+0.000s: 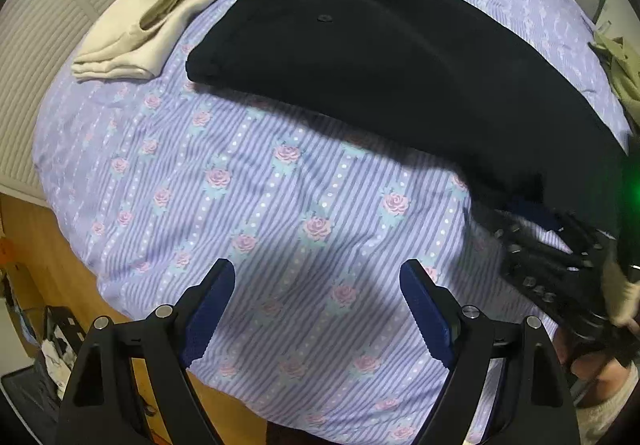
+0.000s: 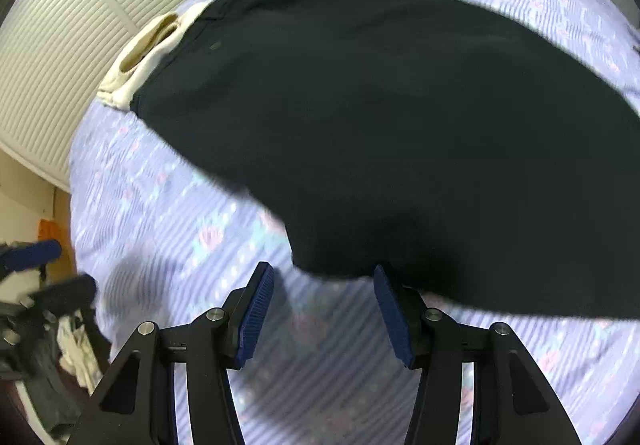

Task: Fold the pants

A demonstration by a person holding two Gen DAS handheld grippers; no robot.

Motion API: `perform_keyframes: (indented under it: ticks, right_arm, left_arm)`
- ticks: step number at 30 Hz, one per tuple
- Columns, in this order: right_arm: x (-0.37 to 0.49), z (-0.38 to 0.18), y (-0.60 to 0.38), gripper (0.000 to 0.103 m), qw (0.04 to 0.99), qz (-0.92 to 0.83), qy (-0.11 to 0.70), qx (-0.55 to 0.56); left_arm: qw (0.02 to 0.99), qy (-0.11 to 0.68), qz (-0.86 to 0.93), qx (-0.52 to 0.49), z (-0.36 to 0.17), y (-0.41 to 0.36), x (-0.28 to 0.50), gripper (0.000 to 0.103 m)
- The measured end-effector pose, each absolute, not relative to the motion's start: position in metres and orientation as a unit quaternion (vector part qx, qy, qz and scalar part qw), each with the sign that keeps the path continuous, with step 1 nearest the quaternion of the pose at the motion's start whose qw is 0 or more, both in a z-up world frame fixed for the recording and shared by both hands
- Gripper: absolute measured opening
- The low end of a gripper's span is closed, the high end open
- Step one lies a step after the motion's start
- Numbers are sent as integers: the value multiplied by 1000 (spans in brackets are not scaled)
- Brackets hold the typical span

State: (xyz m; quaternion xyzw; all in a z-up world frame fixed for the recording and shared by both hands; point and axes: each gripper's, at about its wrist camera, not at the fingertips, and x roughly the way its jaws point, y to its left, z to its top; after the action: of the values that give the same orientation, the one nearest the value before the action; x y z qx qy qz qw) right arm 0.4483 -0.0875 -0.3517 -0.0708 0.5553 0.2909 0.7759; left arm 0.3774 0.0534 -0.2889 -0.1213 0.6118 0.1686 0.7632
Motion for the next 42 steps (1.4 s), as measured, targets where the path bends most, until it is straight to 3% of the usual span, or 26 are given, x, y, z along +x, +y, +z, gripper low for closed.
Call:
perform_keyframes:
  ticks: [4, 9, 16, 22, 33, 36, 38, 42]
  right_arm:
    - [449, -315, -81, 53, 819, 292, 487, -79]
    - [445, -316, -87, 53, 802, 309, 507, -68]
    - [429, -356, -100, 53, 779, 303, 549, -29]
    - [434, -378, -104, 54, 792, 291, 537, -6]
    - [440, -344, -101, 53, 852, 283, 440, -31]
    - [441, -357, -87, 41, 841, 291, 451, -69]
    - [442, -361, -83, 24, 837, 291, 455, -83]
    - [435, -337, -94, 14, 844, 296, 438, -92]
  left_arm:
    - [767, 605, 170, -134, -285, 58, 378, 85]
    - [767, 603, 172, -134, -284, 61, 382, 85]
    - [771, 606, 156, -115, -299, 53, 396, 85]
    - [772, 614, 138, -88, -319, 41, 407, 85]
    - [781, 610, 118, -64, -323, 31, 401, 85]
    - [780, 610, 122, -66, -323, 33, 396, 85]
    - [780, 608, 127, -69, -320, 37, 392, 85]
    - [781, 603, 135, -88, -313, 45, 383, 85]
